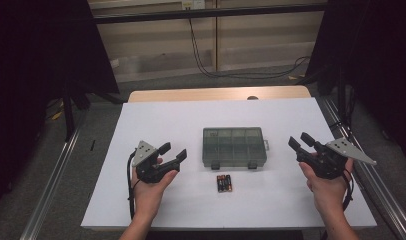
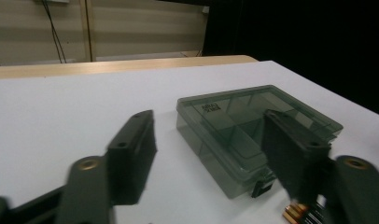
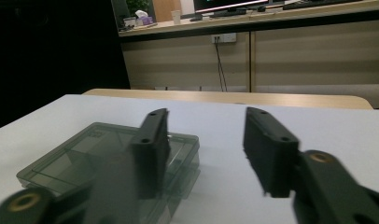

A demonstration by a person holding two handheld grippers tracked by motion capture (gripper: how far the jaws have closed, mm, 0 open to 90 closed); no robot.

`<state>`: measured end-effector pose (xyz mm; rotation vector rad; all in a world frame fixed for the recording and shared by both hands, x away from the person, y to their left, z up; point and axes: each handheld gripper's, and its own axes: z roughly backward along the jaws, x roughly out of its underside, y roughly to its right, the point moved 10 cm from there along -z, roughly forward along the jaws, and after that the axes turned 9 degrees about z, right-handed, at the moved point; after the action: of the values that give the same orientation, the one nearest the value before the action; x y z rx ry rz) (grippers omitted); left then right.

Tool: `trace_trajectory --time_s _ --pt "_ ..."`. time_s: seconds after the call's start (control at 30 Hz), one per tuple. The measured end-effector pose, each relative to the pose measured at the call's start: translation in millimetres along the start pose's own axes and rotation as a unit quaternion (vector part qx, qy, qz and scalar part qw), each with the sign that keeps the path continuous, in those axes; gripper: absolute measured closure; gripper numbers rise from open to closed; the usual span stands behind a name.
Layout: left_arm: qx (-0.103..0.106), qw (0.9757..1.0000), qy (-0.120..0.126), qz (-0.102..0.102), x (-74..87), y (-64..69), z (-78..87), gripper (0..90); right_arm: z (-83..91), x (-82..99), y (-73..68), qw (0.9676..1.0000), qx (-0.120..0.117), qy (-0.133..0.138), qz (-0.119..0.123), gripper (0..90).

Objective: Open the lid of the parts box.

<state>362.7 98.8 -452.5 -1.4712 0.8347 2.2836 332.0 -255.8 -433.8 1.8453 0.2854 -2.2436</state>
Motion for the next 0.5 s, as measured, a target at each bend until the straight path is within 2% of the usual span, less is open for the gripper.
trace_trajectory --time_s 0.1,0.17,0.2,0.23,0.27,0.33,0.4,0.43,0.5 --pt "-0.007 0.9999 -0.007 -0.009 -2.1 5.1 -8.7 54.7 -7.3 -3.8 -3.2 0.9999 0.002 -0.007 0.012 68.1" --pt "-0.009 0.9998 -0.018 -0.005 -1.0 7.9 -15.7 64.4 -11.3 -6.7 -5.5 0.9999 -0.003 -0.007 0.013 76.2" --pt "-0.008 0.9997 -0.023 -0.004 0.2 8.8 -19.4 70.1 -14.2 -8.6 -8.4 0.9999 -0.009 -0.007 0.011 82.8" --pt "-0.013 0.9995 -0.029 -0.003 1.7 8.8 -22.6 72.7 -16.4 -9.4 -11.6 0.9996 -0.022 -0.009 0.015 86.4" --pt "-0.009 0.9995 -0.030 -0.003 3.0 9.5 -25.5 75.7 -18.9 -10.4 -14.3 0.9994 -0.030 -0.009 0.018 89.2" --pt "-0.012 0.9994 -0.034 -0.004 7.3 9.5 -31.0 82.9 -22.5 -9.8 -20.3 0.9984 -0.048 -0.013 0.025 90.0" --pt "-0.004 0.9991 -0.040 -0.009 12.0 10.4 -34.9 89.7 -25.2 -6.7 -25.3 0.9976 -0.061 -0.015 0.030 90.0" --pt "-0.001 0.9989 -0.045 -0.012 13.7 10.0 -35.8 90.0 -26.0 -3.7 -28.0 0.9971 -0.068 -0.018 0.030 90.0" --pt "0.018 0.9979 -0.063 -0.001 18.9 11.5 -38.9 90.0 -30.0 6.5 -32.9 0.9956 -0.080 -0.034 0.034 90.0"
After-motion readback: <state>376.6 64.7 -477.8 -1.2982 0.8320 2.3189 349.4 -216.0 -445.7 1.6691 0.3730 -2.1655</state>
